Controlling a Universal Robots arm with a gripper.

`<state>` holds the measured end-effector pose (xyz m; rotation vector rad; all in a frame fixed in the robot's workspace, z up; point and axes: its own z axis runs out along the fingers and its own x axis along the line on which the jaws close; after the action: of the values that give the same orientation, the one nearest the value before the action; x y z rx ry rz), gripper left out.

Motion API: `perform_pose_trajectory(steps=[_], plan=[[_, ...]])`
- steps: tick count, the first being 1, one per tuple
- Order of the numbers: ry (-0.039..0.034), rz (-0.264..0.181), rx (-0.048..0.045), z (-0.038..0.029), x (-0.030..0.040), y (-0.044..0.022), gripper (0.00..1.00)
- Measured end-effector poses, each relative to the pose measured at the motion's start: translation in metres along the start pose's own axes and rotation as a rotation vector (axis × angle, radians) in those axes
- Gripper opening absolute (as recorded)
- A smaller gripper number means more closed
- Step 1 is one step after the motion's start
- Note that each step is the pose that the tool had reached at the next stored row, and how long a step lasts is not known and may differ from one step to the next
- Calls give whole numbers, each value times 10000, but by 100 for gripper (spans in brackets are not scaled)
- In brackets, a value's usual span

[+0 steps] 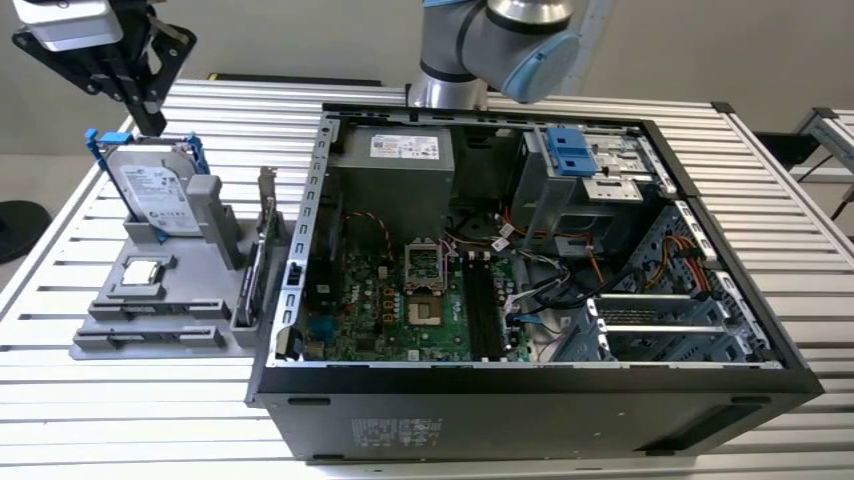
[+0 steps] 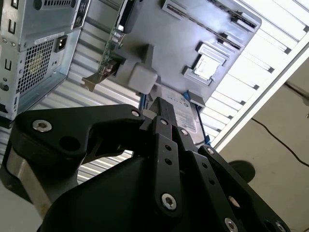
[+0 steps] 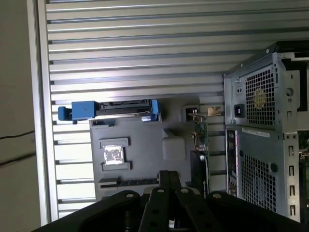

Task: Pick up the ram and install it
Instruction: 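Reach for the ram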

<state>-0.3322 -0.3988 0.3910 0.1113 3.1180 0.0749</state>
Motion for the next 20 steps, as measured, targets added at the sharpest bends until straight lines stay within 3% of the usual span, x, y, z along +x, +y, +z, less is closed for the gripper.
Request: perform_pose_trajectory(steps=[20], plan=[[0, 0, 0, -3, 149, -11, 0]])
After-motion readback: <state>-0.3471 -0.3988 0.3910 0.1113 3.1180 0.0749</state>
